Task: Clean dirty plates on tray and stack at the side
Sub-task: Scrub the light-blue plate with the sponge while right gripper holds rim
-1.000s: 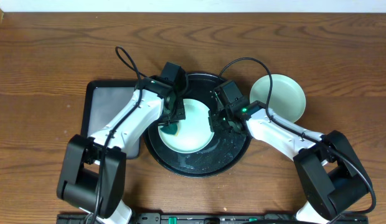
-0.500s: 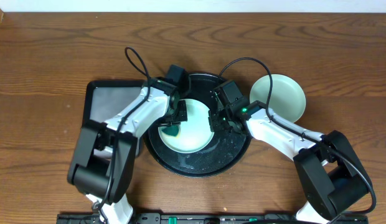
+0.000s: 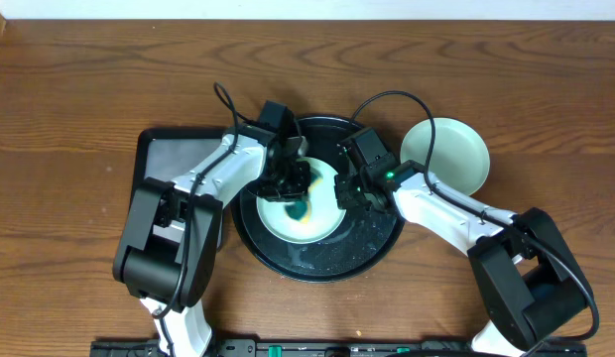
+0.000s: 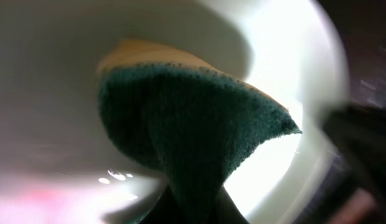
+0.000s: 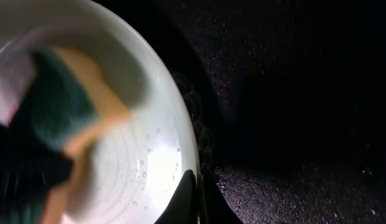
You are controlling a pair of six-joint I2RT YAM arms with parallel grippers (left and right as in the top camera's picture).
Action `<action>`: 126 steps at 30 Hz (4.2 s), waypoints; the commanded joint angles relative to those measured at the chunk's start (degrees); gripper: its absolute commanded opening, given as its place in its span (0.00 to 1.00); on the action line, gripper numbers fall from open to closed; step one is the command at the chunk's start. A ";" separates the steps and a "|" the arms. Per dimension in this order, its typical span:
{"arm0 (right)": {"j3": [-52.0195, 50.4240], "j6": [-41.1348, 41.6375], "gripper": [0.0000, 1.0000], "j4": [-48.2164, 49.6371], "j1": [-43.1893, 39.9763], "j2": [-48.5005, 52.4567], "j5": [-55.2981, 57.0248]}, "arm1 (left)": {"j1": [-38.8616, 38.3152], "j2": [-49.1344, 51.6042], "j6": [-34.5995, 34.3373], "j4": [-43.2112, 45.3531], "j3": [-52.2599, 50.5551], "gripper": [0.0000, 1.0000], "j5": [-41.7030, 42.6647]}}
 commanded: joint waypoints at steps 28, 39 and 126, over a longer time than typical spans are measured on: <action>0.50 0.00 0.01 0.44 0.70 0.50 -2.19 | 0.61 -18.88 1.53 5.99 -9.11 0.07 -17.53; 0.50 0.00 0.01 0.44 0.70 0.52 -2.19 | 0.61 -18.53 1.53 19.32 -17.44 0.08 -18.60; 0.48 0.02 0.01 1.09 0.70 2.32 0.33 | -1.14 -8.35 -0.04 24.02 -15.06 0.08 -20.26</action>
